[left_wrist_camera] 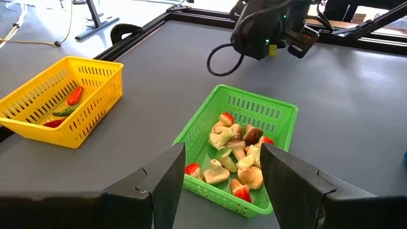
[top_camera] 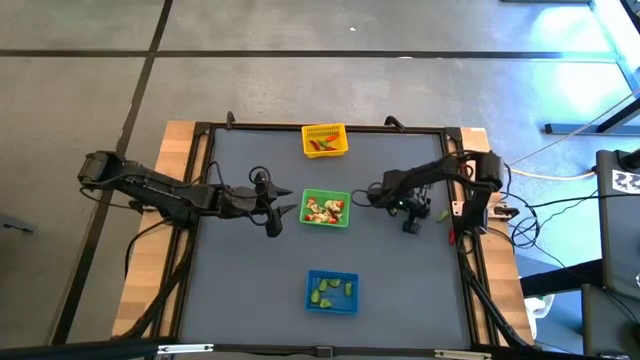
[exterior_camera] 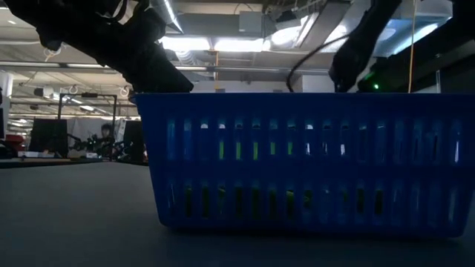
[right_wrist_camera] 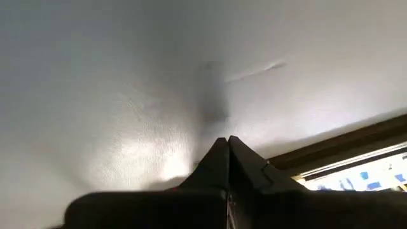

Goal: Sort produce into baskets
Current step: Put the green chili pepper into the yellow bin

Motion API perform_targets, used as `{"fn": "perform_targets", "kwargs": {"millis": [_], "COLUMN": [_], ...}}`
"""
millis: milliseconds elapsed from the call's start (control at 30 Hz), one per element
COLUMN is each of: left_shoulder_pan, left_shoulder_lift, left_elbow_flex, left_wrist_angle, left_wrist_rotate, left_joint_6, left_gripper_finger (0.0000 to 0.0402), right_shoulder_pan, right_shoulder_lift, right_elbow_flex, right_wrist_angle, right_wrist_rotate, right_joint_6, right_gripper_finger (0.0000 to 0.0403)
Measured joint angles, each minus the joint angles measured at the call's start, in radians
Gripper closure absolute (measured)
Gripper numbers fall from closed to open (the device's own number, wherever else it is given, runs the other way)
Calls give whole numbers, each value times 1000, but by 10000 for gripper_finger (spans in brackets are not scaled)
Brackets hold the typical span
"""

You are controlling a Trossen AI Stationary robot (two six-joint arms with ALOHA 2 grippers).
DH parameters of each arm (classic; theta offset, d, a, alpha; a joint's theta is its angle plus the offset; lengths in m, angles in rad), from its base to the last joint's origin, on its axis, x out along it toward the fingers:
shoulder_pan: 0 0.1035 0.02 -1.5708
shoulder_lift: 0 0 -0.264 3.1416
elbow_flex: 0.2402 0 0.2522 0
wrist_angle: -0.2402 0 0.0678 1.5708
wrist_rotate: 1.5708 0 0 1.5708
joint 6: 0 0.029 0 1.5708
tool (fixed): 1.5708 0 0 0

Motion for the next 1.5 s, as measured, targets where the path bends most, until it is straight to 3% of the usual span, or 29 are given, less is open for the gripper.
{"fn": "perform_targets", "kwargs": {"millis": [233, 600, 833, 1067, 1500], "left_shoulder_pan": [0, 0, 1, 1, 1], "left_shoulder_lift": [0, 0, 0, 0, 0], "left_elbow_flex": [0, 0, 0, 0, 0], "left_wrist_angle": [0, 1, 0, 0, 1], "left_wrist_rotate": [0, 0, 0, 0, 0], "left_joint_6": [9, 10, 30, 36, 51], "left_gripper_finger": [202, 202, 202, 202, 202], "right_shoulder_pan": [22, 23, 23, 22, 23], "right_shoulder_lift": [-2, -2, -2, -5, -5], "right_elbow_flex": [83, 0, -89, -149, -179], "right_wrist_angle": [-95, -98, -32, 29, 44], "right_wrist_rotate": [9, -1, -25, -12, 1], "right_joint_6": [116, 38, 36, 2, -43], "right_gripper_finger": [387, 220, 178, 211, 387]}}
